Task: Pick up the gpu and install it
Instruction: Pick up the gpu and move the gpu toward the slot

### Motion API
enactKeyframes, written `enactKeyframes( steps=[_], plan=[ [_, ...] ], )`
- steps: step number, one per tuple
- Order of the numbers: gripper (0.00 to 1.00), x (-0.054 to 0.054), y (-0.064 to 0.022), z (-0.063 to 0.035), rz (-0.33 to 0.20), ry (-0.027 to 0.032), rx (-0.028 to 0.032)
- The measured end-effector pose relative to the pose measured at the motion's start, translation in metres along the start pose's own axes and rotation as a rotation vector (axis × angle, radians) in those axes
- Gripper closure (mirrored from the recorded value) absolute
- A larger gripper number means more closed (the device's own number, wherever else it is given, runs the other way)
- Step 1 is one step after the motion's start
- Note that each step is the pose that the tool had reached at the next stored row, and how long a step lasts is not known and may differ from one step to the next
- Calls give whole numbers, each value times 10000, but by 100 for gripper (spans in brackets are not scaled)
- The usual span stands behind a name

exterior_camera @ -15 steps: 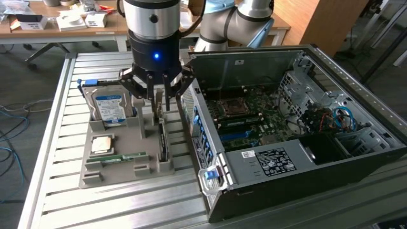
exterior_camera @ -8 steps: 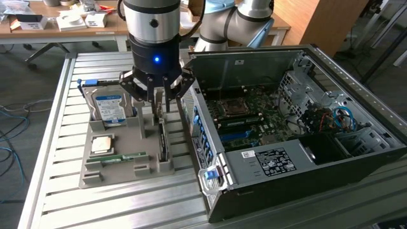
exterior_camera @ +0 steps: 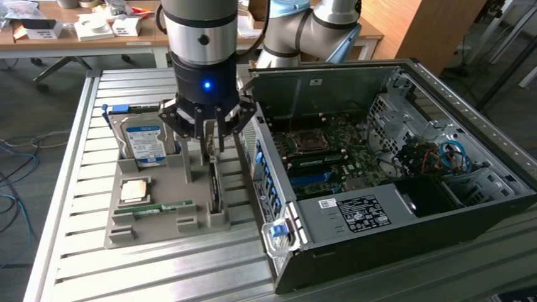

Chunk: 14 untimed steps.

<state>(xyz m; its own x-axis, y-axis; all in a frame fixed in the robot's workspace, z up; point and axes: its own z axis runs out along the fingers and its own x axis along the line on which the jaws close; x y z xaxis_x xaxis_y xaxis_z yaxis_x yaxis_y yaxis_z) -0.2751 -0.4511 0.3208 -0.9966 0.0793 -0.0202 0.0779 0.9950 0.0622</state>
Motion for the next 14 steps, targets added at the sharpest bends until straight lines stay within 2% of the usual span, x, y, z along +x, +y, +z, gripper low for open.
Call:
enactKeyframes(
  steps=[6, 14],
  plan=[
    [64, -40, 0, 8, 0, 7, 1],
    [64, -40, -32, 131, 1, 6, 0]
  ],
)
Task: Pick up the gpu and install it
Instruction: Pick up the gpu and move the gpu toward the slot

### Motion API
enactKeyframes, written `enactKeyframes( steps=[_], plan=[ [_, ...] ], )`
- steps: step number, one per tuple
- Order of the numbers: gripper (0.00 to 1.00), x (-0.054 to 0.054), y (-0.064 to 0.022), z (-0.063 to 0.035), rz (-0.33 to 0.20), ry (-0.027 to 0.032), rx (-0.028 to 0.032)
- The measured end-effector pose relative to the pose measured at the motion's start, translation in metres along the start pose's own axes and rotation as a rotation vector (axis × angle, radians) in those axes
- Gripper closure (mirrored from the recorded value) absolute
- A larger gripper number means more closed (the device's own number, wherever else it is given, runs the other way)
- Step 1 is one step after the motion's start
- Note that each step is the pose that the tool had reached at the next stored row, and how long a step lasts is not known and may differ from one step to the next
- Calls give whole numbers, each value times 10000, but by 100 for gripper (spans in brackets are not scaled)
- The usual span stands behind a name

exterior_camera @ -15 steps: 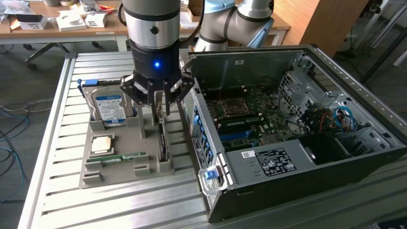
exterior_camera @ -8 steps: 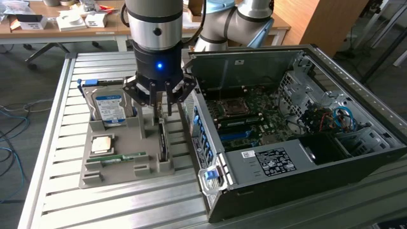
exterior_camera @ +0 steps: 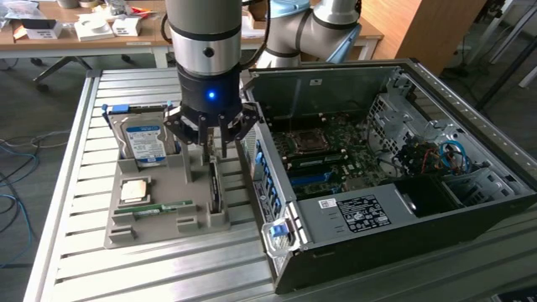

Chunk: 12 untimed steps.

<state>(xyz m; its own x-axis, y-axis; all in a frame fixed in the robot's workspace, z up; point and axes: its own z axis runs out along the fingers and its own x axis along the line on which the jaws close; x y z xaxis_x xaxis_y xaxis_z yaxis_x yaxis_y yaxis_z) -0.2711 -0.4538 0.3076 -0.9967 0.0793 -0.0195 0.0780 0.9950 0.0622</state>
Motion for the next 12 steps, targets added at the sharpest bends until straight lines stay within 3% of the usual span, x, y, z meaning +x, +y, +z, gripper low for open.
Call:
enactKeyframes(
  steps=[12],
  plan=[
    [64, 17, -17, 144, -1, -1, 0]
  ],
)
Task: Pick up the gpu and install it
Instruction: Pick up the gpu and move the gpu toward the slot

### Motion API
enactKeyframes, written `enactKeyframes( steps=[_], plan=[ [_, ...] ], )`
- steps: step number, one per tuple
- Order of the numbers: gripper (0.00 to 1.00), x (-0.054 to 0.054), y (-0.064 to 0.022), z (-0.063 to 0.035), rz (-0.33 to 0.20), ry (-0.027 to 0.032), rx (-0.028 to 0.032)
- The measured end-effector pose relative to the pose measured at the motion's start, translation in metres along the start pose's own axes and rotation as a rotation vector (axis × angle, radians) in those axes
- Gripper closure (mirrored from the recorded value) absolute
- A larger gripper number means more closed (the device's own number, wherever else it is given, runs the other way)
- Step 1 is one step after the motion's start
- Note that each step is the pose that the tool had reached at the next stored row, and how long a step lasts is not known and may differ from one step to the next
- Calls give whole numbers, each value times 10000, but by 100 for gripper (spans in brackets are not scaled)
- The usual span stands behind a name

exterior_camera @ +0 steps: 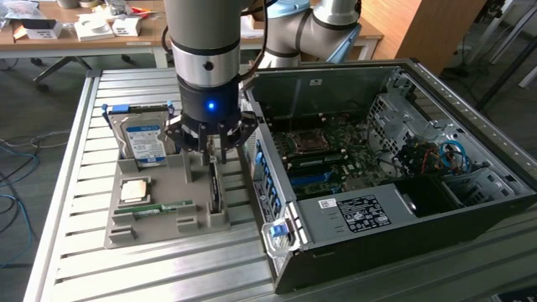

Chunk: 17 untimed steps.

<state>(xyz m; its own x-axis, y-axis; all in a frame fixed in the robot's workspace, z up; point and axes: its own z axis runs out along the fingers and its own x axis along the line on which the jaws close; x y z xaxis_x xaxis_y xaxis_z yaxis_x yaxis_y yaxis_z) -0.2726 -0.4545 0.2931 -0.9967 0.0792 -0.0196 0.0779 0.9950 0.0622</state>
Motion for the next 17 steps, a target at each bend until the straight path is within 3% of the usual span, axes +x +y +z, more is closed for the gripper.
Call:
enactKeyframes(
  steps=[8, 9, 10, 17],
  plan=[
    [64, 1, 0, 8, 1, 0, 1],
    [57, 1, 0, 8, 1, 1, 0],
    [57, 1, -1, 8, 1, 0, 0],
    [57, 3, -8, 123, 0, 0, 0]
  ],
)
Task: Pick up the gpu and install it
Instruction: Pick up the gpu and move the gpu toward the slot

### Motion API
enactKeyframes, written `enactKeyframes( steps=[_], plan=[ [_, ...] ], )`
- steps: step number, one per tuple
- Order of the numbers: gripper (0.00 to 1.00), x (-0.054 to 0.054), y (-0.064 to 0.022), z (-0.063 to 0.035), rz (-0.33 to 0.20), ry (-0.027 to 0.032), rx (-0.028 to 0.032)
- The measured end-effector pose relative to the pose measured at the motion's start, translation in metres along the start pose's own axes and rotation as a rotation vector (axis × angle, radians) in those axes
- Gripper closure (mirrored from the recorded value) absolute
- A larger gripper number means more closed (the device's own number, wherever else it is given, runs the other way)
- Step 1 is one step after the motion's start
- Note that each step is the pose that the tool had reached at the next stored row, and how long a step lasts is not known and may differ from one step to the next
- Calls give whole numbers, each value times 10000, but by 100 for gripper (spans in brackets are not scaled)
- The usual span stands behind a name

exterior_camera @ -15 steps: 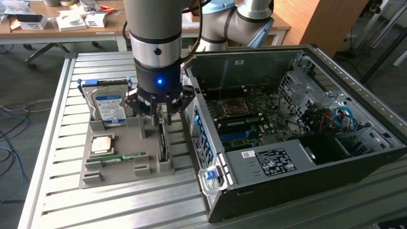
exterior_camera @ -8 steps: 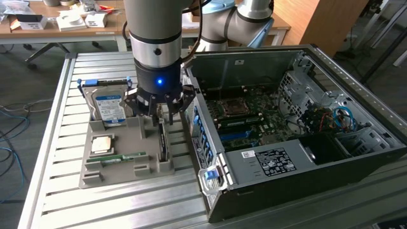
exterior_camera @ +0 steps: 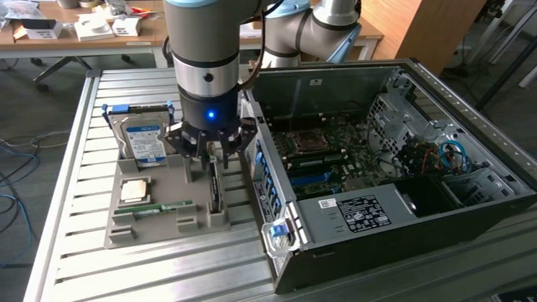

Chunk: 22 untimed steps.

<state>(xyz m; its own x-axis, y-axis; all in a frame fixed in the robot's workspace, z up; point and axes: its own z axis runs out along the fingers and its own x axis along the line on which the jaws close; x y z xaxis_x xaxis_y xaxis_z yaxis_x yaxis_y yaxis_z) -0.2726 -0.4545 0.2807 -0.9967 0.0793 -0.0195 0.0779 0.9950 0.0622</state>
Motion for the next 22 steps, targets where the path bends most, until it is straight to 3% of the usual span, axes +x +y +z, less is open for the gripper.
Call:
enactKeyframes(
  steps=[9, 22],
  plan=[
    [57, 1, -1, 17, 0, 1, 1],
    [57, 5, -8, 225, 0, 0, -4]
  ],
)
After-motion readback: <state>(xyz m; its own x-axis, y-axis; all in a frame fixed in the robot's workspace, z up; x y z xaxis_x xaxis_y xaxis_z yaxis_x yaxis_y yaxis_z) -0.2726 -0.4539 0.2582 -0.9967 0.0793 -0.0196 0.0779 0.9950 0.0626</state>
